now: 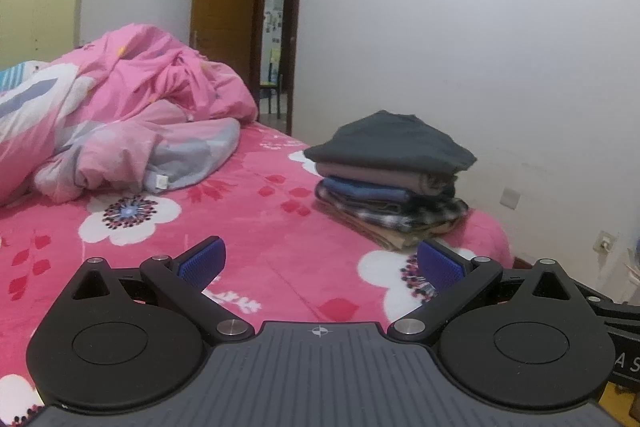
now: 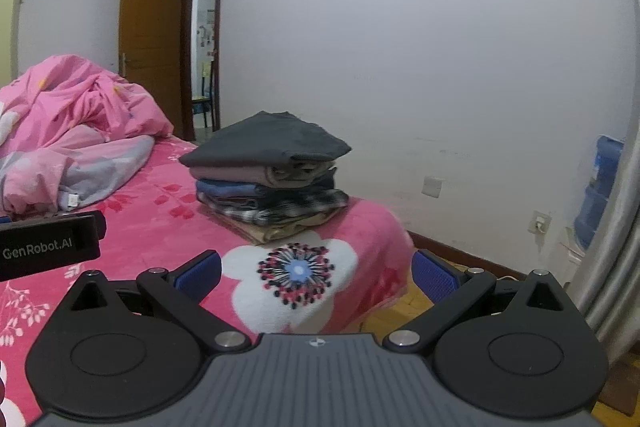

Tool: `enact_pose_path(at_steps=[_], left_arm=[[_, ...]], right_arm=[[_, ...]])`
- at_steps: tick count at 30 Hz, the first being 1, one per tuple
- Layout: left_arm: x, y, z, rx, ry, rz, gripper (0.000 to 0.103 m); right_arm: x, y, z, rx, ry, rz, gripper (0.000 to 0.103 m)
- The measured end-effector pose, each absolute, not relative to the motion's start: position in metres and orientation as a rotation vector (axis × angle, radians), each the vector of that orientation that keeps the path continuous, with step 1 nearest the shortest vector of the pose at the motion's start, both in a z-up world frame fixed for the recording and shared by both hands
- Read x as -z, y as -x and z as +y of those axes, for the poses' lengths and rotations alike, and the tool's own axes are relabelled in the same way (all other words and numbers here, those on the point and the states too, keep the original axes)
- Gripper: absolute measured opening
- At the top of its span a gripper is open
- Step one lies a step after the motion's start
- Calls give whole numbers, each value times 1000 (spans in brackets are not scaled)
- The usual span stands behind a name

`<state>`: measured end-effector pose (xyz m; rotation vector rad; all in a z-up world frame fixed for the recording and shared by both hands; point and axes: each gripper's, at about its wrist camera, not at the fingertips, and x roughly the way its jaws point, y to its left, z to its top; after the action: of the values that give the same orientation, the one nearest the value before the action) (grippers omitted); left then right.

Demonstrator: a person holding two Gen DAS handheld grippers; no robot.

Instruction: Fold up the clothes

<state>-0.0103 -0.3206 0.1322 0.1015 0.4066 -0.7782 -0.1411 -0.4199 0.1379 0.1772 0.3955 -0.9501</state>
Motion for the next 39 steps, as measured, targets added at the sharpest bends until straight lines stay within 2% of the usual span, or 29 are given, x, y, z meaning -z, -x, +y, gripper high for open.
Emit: enact_pose_path(at_steps=[39], left_arm=[[-127,27,-347,768,-142,423,103]], right_arm=[[-130,164,-444,971,-223,390,103]])
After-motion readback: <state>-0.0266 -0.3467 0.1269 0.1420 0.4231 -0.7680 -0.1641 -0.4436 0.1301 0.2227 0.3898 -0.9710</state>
